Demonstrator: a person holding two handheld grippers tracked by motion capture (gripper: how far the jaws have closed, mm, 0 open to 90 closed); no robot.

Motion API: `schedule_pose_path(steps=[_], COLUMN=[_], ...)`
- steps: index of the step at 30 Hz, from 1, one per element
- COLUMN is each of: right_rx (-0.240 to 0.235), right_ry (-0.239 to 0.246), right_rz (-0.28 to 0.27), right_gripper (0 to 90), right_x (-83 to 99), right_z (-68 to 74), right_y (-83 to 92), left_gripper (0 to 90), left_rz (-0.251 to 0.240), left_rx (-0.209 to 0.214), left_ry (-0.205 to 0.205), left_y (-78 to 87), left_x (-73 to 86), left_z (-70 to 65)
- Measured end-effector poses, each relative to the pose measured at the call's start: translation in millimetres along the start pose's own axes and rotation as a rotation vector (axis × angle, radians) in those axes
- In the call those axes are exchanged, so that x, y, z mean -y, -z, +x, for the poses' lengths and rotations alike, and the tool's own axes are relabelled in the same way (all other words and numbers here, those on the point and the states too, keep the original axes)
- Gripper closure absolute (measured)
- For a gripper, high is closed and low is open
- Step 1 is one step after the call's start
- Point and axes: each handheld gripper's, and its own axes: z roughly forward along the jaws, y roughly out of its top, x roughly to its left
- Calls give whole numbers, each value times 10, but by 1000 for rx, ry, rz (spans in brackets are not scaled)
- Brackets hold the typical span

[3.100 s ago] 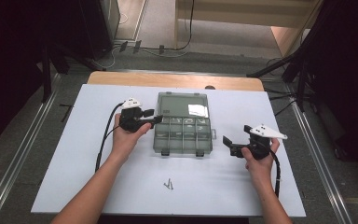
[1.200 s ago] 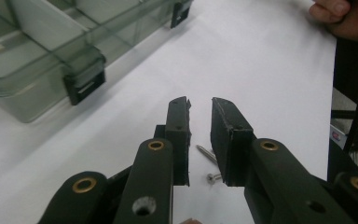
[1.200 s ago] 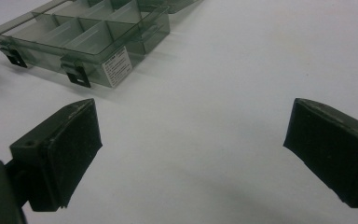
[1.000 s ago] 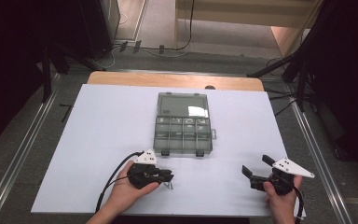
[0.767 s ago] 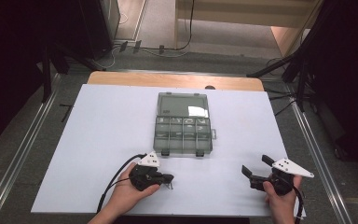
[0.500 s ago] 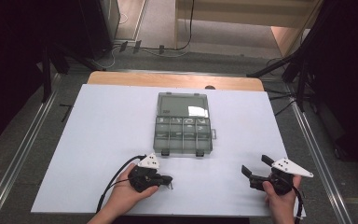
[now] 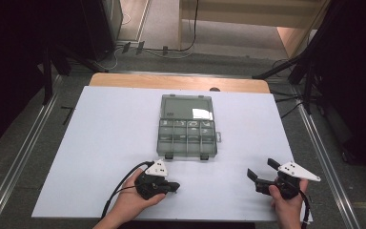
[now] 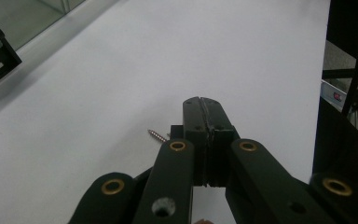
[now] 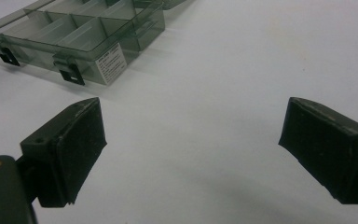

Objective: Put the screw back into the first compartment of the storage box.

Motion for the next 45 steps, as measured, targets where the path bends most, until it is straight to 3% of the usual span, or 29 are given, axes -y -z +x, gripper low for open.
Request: schedule_pose_path(steps=[4, 14, 22, 30, 34, 37, 40, 45], right_rx=[2, 5, 6, 4, 0, -1, -2, -2], right_ry=[-2, -4, -2, -5, -6, -9, -6, -8], right_rz=[1, 4, 5, 6, 4, 3, 2, 1], right_gripper=[71, 71, 72, 72, 73, 74, 74, 75], right_x=[2, 6, 10, 14, 14, 17, 16, 15], right_z=[1, 7, 10, 6, -1, -4, -3, -4], right_y=[-4, -19, -27, -27, -15, -16, -20, -9], left_gripper=[894, 898, 891, 886, 753, 751, 751, 753], left_rz=[30, 48, 19, 16, -19, -23, -12, -43], left_rx=[3, 0, -27, -34, -61, -57, -92, -119], left_ry=[-15, -22, -3, -18, -5, 9, -6, 25], left_y=[9, -85, -144, -230, -152, -125, -147, -15], left_x=[4, -13, -85, -175, -235, -234, -225, -232], left_z=[-11, -65, -29, -1, 80, 133, 148, 235])
